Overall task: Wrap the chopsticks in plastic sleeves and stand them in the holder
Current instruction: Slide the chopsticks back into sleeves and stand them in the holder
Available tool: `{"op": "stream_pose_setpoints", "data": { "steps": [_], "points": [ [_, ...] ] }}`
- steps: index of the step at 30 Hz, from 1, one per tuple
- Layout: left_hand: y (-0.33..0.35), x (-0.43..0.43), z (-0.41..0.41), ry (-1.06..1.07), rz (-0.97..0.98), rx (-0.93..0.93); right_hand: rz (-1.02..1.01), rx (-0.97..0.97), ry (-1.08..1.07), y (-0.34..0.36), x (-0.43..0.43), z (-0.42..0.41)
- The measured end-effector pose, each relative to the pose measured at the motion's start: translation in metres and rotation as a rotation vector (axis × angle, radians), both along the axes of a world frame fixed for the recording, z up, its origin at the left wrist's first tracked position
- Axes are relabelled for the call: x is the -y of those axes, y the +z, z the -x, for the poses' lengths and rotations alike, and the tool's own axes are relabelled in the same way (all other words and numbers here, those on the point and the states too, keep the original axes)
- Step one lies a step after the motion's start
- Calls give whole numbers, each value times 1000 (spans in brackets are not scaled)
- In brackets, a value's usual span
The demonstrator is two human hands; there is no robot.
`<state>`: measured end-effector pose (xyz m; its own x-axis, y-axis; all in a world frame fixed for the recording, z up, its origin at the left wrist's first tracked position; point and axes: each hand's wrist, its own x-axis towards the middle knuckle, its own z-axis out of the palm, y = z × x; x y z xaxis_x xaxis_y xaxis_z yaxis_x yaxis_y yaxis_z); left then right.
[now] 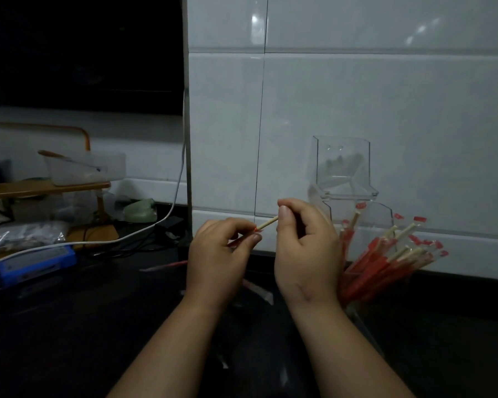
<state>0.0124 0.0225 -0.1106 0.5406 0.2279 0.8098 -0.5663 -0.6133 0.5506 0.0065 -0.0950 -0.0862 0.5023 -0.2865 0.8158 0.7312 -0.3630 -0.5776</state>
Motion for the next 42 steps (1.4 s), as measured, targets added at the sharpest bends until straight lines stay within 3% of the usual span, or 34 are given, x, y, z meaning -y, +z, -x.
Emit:
{"op": "stream_pose_setpoints", "data": {
  "steps": [7, 16, 26, 34, 42],
  "points": [
    [-1, 0, -2, -4, -30, -8, -71, 62, -18, 3, 2, 6],
    [-5, -5, -7, 213, -161, 268, 13, -138, 104, -3, 0, 3],
    [-8, -6, -10, 197, -132, 255, -87, -422, 298, -6, -2, -8],
    [-6, -4, -9, 193, -160, 260, -45, -422, 258, -8, -1, -10],
    [-7, -5, -8, 245, -49, 305, -109, -479, 173, -5, 2, -11]
  ]
}}
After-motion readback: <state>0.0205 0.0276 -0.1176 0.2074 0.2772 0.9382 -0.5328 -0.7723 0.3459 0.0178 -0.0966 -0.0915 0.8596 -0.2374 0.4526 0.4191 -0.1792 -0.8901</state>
